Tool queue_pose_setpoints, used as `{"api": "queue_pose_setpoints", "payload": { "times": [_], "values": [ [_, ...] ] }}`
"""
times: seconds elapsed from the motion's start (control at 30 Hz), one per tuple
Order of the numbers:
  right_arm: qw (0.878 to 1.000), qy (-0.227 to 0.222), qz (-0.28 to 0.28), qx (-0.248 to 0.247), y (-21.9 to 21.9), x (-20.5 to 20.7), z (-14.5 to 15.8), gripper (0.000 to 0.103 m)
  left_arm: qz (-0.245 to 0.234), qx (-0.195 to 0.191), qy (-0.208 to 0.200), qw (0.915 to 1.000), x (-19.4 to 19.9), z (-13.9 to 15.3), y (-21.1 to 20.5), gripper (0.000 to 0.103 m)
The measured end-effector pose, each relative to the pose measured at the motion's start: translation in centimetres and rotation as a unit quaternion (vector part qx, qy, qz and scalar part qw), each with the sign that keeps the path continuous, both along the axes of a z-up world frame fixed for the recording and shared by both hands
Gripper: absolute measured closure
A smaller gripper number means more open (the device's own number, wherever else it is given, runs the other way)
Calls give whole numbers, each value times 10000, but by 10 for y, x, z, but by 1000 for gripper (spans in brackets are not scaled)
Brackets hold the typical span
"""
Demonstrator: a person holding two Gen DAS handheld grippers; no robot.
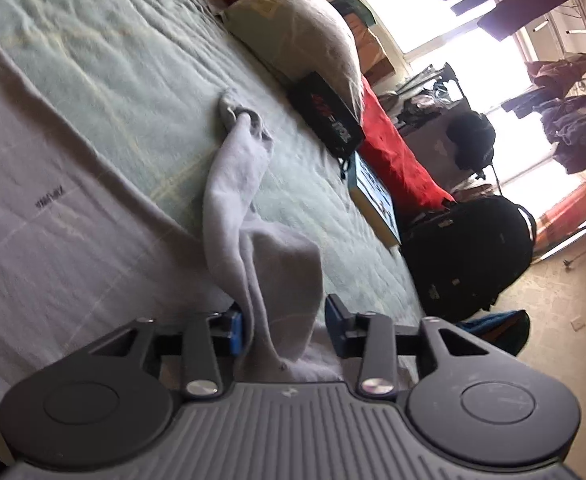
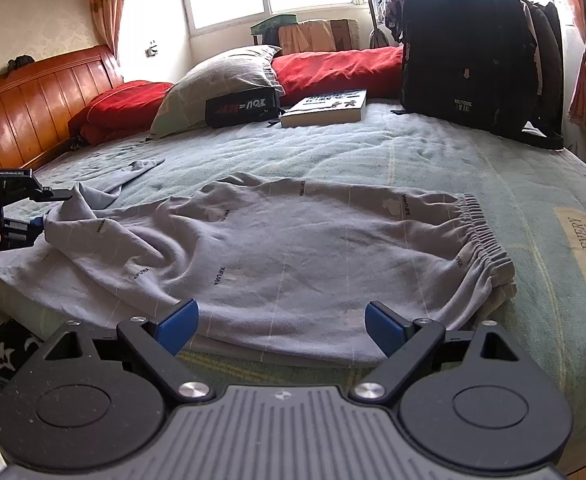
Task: Fold clothes
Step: 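Pull the held pant leg with the left gripper while the right gripper pinches the fabric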
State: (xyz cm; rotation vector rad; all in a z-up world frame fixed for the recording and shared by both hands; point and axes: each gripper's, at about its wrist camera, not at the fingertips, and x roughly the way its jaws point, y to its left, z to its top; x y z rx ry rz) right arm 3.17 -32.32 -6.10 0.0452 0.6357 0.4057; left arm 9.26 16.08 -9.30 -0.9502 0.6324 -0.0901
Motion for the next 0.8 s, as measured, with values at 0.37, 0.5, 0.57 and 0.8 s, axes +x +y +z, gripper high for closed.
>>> {"api": "queue_pose_setpoints", "payload": {
  "times": [0.37, 0.5, 0.57, 0.8],
  "values": [
    [9999, 14, 112, -95, 9, -2, 1, 10, -552, -158, -510, 9970, -25, -7, -8, 62],
    [9998, 19, 155, -122, 13, -3, 2, 10, -433, -246, -605, 9969, -27, -13, -2, 62],
    [9998, 19, 172, -135, 15, -4, 2, 10, -375, -279, -578, 9972, -27, -18, 1, 68],
    [9977, -197, 469, -450, 28, -8, 7, 20, -198, -249, -555, 9980, -28, -24, 4, 100]
  ]
}}
